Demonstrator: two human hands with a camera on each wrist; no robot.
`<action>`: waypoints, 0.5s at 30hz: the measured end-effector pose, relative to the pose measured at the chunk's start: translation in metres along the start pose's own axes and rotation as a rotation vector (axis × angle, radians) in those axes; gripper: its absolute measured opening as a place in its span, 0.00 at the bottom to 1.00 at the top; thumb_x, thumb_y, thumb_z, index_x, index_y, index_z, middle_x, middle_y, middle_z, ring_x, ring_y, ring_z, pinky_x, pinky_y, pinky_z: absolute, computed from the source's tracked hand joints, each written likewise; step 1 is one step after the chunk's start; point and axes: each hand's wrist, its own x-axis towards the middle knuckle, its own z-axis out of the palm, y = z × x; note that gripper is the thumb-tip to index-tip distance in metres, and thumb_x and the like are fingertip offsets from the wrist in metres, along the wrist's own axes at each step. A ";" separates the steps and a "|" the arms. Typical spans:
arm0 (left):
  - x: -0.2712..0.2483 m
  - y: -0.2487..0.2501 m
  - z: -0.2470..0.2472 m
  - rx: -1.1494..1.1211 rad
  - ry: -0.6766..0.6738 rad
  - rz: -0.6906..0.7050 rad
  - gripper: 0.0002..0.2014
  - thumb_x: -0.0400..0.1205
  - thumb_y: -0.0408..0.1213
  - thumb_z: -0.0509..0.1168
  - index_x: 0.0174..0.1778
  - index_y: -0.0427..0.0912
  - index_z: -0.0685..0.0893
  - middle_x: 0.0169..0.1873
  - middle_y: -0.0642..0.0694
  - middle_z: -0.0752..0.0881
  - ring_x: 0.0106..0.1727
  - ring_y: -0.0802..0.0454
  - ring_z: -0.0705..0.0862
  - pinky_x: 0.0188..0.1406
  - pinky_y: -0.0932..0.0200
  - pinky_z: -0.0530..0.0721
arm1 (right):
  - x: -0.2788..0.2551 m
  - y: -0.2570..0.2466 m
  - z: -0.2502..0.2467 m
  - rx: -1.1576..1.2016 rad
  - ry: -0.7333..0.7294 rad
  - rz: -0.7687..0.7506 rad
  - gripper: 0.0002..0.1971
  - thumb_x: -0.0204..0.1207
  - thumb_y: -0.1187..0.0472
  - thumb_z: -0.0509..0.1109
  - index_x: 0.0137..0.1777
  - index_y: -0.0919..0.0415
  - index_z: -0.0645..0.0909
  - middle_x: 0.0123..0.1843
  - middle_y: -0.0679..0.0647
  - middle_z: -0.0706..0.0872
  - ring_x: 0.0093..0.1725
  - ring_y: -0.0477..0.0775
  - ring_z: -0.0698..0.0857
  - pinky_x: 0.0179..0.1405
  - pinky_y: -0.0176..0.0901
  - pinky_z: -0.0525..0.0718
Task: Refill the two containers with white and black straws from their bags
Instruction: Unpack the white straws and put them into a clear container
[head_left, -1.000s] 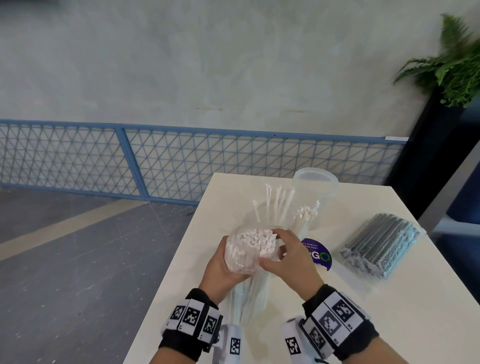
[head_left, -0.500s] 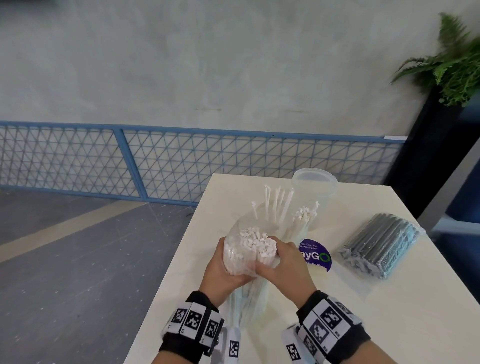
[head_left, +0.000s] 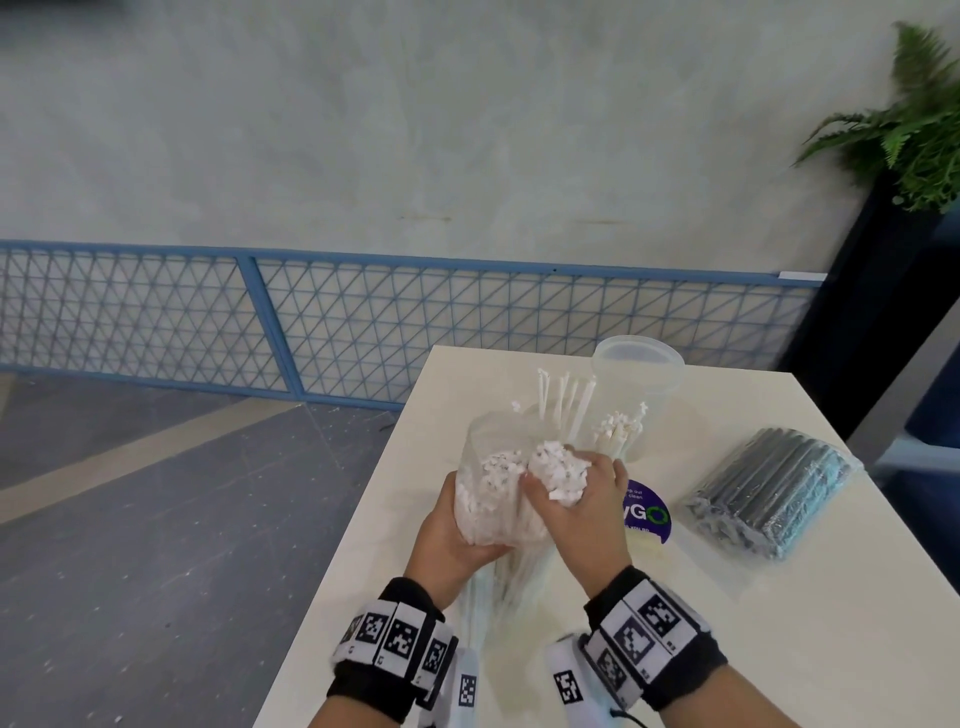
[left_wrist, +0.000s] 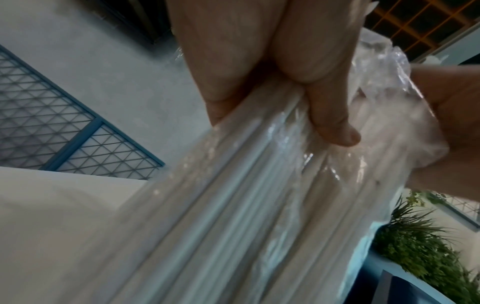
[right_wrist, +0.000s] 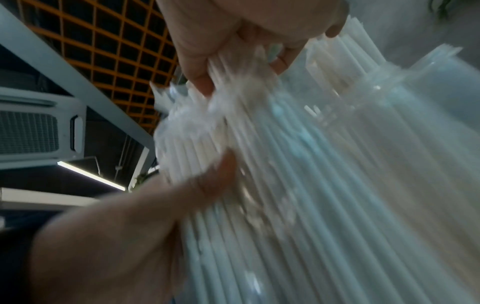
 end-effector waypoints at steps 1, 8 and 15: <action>0.000 -0.002 0.000 0.027 0.000 -0.005 0.36 0.61 0.29 0.82 0.60 0.54 0.72 0.55 0.55 0.84 0.54 0.69 0.83 0.50 0.71 0.82 | 0.005 -0.008 -0.006 0.067 0.003 0.015 0.16 0.69 0.63 0.77 0.39 0.44 0.72 0.52 0.49 0.73 0.58 0.37 0.62 0.79 0.59 0.59; 0.003 -0.007 0.004 0.128 0.025 -0.031 0.33 0.62 0.32 0.81 0.53 0.63 0.73 0.52 0.54 0.85 0.56 0.56 0.84 0.56 0.61 0.83 | 0.040 -0.028 -0.040 0.477 0.126 -0.079 0.15 0.71 0.65 0.75 0.54 0.73 0.80 0.47 0.59 0.87 0.44 0.42 0.86 0.44 0.27 0.81; 0.006 -0.009 0.004 0.131 0.059 -0.017 0.32 0.63 0.30 0.81 0.58 0.58 0.76 0.52 0.56 0.87 0.52 0.66 0.85 0.48 0.72 0.81 | 0.016 -0.001 -0.029 0.346 -0.223 0.024 0.19 0.59 0.58 0.82 0.51 0.61 0.87 0.46 0.53 0.92 0.47 0.48 0.90 0.48 0.45 0.88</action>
